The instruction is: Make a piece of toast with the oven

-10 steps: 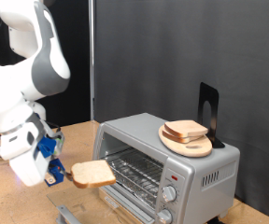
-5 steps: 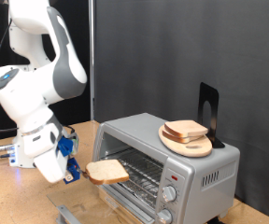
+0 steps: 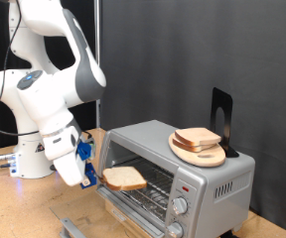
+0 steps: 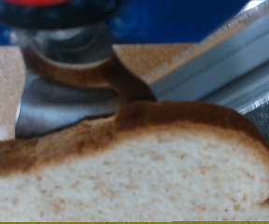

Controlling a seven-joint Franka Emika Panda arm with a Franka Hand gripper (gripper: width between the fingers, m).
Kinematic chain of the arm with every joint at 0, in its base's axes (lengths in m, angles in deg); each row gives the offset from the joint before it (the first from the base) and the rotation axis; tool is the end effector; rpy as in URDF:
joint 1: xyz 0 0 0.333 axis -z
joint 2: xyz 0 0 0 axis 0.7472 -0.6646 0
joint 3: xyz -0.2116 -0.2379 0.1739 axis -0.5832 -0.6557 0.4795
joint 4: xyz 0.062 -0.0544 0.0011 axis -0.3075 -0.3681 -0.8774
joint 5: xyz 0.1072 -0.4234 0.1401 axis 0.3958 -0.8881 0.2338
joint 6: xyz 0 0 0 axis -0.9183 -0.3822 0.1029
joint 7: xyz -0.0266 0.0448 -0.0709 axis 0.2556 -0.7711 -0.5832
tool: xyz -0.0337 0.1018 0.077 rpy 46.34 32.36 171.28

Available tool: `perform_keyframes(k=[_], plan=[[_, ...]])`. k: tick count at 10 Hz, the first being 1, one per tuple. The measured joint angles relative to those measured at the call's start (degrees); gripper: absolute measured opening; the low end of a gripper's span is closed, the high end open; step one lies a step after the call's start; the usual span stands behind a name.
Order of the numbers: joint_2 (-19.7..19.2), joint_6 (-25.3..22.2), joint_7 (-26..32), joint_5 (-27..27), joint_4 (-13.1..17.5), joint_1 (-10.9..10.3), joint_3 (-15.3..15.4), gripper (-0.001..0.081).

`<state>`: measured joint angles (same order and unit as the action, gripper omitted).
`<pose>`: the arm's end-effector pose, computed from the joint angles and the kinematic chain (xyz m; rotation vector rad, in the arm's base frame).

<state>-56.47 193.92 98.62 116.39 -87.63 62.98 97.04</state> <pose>0.4616 -0.0520 0.2459 -2.7293 -0.2935 -0.3161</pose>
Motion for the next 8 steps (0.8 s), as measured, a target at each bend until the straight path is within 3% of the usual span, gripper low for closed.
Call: perform_keyframes(k=[4, 8], plan=[[0.3, 2.9, -3.8, 0.0, 0.2, -0.8, 2.7, 0.0269], [0.3, 6.8, -3.9, 0.3, 0.4, -1.6, 5.0, 0.0269]])
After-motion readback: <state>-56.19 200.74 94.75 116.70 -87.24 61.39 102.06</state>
